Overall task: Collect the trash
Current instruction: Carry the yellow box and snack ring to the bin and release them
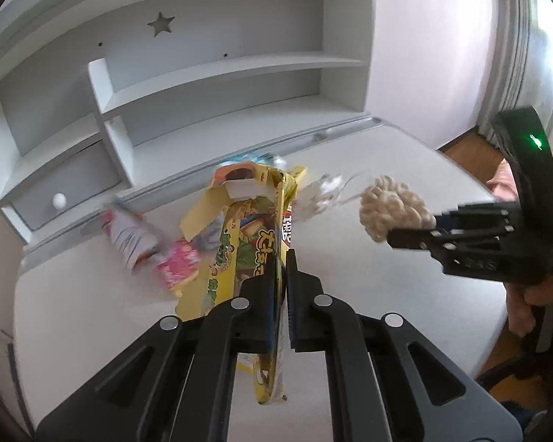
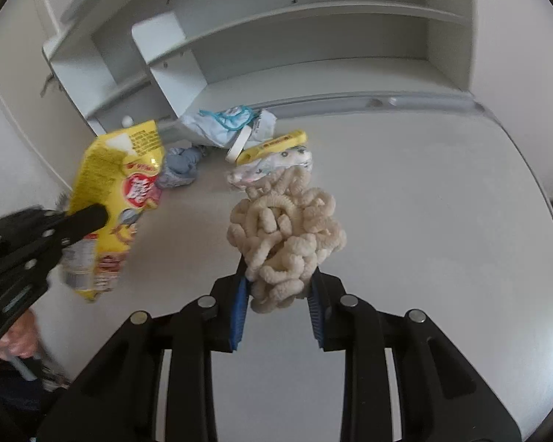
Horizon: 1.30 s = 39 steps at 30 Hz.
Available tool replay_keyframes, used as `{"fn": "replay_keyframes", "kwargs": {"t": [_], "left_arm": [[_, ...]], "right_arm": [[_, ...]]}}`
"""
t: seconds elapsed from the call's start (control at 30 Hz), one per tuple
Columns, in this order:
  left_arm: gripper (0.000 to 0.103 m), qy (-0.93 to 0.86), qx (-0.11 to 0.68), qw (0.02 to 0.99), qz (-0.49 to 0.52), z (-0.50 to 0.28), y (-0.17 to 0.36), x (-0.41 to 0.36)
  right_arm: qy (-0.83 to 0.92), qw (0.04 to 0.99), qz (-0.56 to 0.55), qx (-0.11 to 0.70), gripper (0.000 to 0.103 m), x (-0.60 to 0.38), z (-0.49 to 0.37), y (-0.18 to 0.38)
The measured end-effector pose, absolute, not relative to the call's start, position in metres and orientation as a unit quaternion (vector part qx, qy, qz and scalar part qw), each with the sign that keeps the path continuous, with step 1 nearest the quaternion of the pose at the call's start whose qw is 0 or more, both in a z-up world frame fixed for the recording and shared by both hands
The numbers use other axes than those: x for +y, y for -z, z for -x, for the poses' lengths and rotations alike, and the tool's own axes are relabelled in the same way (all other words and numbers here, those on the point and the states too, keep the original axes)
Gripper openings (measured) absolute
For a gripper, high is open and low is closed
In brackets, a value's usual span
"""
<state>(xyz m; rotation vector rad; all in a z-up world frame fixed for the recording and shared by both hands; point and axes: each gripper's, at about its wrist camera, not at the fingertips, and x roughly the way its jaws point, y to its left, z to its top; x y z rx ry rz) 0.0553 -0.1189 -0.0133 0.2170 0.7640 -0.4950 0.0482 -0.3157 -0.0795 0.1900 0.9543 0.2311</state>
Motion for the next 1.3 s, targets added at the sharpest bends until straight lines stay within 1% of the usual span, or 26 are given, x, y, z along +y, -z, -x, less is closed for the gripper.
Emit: {"fn": "replay_keyframes", "kwargs": {"t": [0.07, 0.3, 0.53, 0.77, 0.9, 1.0, 1.1, 1.23, 1.3], "left_arm": [[0.004, 0.254, 0.367, 0.89, -0.098, -0.05, 0.009, -0.13], [0.004, 0.321, 0.353, 0.873, -0.101, -0.028, -0.002, -0.194], [0.004, 0.413, 0.35, 0.835, -0.097, 0.009, 0.001, -0.299], [0.004, 0.527, 0.344, 0.768, -0.122, 0.076, 0.013, -0.418], [0.004, 0.571, 0.345, 0.731, -0.141, 0.11, 0.035, -0.474], [0.004, 0.595, 0.362, 0.701, -0.153, 0.132, 0.067, -0.513], [0.004, 0.607, 0.413, 0.66, -0.159, 0.144, 0.114, -0.551], [0.004, 0.599, 0.463, 0.629, -0.177, 0.148, 0.168, -0.59], [0.004, 0.594, 0.475, 0.621, -0.189, 0.154, 0.189, -0.602]], "right_arm": [[-0.083, 0.885, -0.066, 0.454, 0.028, -0.327, -0.031, 0.073], [0.006, 0.893, -0.116, 0.435, 0.028, -0.409, 0.03, 0.062], [0.137, 0.882, -0.189, 0.41, 0.028, -0.515, 0.123, 0.069], [0.247, 0.853, -0.244, 0.391, 0.029, -0.597, 0.22, 0.086], [0.291, 0.825, -0.28, 0.396, 0.029, -0.635, 0.268, 0.113], [0.313, 0.802, -0.307, 0.407, 0.029, -0.653, 0.292, 0.141], [0.329, 0.779, -0.331, 0.42, 0.029, -0.667, 0.315, 0.173], [0.337, 0.753, -0.355, 0.439, 0.029, -0.679, 0.332, 0.207], [0.337, 0.748, -0.363, 0.443, 0.029, -0.682, 0.337, 0.217]]}}
